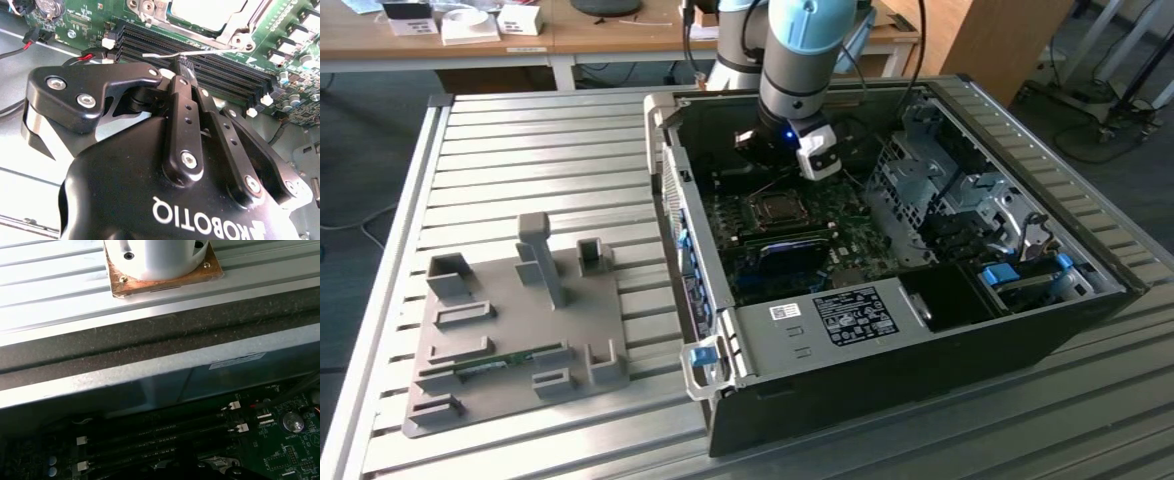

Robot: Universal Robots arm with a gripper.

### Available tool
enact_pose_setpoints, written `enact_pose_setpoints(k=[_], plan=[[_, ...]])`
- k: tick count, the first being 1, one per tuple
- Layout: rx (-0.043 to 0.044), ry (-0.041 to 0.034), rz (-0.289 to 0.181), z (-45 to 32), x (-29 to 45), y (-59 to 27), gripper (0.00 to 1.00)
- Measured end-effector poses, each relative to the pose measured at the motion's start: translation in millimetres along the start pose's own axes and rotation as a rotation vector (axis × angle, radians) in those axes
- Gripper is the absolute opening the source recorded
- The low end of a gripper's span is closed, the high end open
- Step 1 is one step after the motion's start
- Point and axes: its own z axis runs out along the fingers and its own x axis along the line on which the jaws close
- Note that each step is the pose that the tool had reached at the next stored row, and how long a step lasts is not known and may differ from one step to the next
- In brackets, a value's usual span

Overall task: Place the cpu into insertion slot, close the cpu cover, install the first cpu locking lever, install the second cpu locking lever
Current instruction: 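Install the first cpu locking lever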

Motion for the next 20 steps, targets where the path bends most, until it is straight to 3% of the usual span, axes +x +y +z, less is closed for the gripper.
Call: enact_pose_setpoints(k=[13,20], plan=[[0.0009,0.0002,0.000,4.3,0.1,-1.6,0.11],[0.0008,0.0001,0.000,5.1,-3.3,-0.9,0.11]])
